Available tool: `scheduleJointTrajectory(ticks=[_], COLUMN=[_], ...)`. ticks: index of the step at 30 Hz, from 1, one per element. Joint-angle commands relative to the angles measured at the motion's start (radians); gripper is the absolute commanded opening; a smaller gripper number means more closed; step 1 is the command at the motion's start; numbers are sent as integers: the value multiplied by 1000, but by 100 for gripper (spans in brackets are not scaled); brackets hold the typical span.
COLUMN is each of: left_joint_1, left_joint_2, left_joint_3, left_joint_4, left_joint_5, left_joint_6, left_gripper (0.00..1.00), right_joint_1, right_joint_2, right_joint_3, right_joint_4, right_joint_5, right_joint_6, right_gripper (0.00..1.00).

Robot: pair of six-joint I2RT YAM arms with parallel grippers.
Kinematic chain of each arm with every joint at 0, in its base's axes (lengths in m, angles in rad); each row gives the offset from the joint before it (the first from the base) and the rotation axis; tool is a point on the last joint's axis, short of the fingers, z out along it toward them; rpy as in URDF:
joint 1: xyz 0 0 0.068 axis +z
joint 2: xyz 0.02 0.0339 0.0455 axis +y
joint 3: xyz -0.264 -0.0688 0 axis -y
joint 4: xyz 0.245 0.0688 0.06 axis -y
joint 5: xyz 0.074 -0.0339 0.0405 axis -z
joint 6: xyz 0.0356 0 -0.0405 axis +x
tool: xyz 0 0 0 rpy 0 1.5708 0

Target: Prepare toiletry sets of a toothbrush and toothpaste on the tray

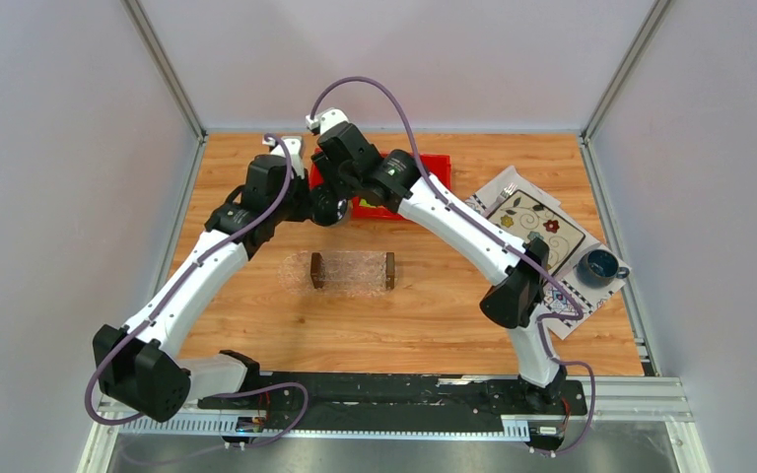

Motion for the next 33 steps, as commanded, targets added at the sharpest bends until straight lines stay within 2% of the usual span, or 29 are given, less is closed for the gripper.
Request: scheduleJointTrajectory(ticks=[1, 12, 19, 23, 33], left_joint_1=[-6, 57, 155, 224, 284], left_joint_2=[-21, -56, -107, -111, -141], left_joint_3=[61, 89, 43, 19, -75], left_joint_4=[-11, -120, -164, -198, -225], left_joint_5=[-35, -74, -40, -14, 38], left_joint_6=[10, 13, -1, -19, -117], left_gripper=[0, 0, 0, 0, 0], right_joint_1=[-2, -37, -101, -176, -253], right_joint_2=[-62, -127, -212, -252, -328], right_joint_3=[23, -44, -199, -273, -425], right_joint_4=[64, 70, 109, 112, 107], right_joint_5=[-7, 4, -39, -103, -137], right_joint_6=[-19, -65, -95, -100, -164], right_gripper=[51, 70, 91, 95, 97])
